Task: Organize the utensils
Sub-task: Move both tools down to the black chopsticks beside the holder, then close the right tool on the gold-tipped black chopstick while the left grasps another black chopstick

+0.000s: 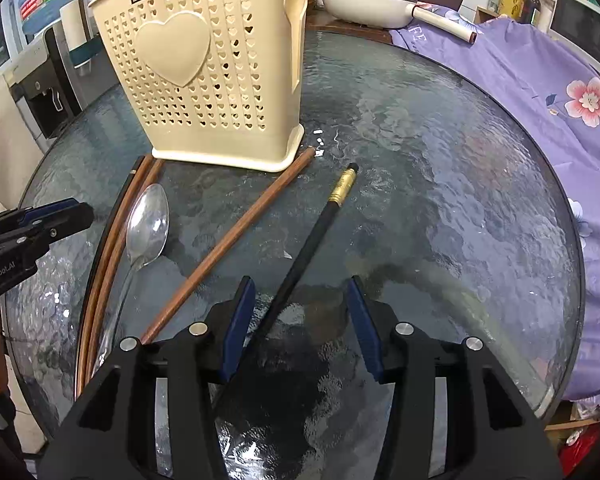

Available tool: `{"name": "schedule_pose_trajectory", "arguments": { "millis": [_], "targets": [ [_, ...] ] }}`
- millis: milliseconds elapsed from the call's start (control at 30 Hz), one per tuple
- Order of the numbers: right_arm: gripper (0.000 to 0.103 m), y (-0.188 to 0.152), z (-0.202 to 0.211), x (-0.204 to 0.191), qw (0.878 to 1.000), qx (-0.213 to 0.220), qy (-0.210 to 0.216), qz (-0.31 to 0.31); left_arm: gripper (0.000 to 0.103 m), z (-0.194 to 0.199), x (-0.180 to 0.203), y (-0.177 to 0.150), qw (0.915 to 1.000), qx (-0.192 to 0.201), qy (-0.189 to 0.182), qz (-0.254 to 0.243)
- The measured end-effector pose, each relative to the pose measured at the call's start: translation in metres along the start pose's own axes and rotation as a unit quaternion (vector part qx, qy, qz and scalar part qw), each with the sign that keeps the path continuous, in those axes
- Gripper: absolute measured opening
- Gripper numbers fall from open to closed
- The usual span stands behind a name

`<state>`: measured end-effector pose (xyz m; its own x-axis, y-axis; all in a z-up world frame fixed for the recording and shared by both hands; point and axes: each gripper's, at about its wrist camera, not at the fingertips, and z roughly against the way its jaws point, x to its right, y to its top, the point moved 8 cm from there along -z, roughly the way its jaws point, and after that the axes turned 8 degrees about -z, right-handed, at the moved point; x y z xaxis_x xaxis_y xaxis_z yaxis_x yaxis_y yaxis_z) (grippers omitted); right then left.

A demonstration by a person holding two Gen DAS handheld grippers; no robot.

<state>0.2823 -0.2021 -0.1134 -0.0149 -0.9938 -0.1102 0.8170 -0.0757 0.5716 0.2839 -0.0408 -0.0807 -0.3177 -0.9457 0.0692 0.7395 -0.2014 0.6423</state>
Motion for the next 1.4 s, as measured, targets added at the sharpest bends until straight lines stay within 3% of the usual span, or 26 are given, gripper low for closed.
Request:
{"name": "schedule_pose_trajectory", "arguments": {
  "millis": [300, 600, 967, 1100, 1267, 1400],
  "targets": [
    [0.048, 0.002, -0.001, 0.001, 1.000, 0.005, 0.003, 0.001, 0.028, -0.016, 0.010, 0.000, 0.9999, -0.010, 0.000, -0.013],
    [0.048, 0.003, 0.000, 0.006, 1.000, 0.003, -0.002, -0.004, 0.028, -0.016, -0.005, 0.001, 0.9996, -0.022, 0.018, -0.010],
    [0.048, 0.027, -0.015, 0.005, 1.000, -0.007, -0.012, -0.019, 0.027, -0.031, -0.004, 0.016, 0.9983, -0.048, 0.027, -0.017],
    [0.041, 0.041, -0.023, 0.009, 0.999, -0.004, -0.021, -0.033, 0.026, -0.036, -0.009, 0.021, 0.9979, -0.052, 0.034, -0.019],
    [0.035, 0.057, -0.033, 0.013, 0.998, -0.004, -0.030, -0.046, 0.013, -0.038, -0.013, 0.021, 0.9974, -0.051, 0.046, -0.022],
    [0.028, 0.070, -0.042, 0.016, 0.998, -0.002, -0.038, -0.055, 0.010, -0.039, -0.015, 0.024, 0.9975, -0.052, 0.045, -0.019]
  ]
}}
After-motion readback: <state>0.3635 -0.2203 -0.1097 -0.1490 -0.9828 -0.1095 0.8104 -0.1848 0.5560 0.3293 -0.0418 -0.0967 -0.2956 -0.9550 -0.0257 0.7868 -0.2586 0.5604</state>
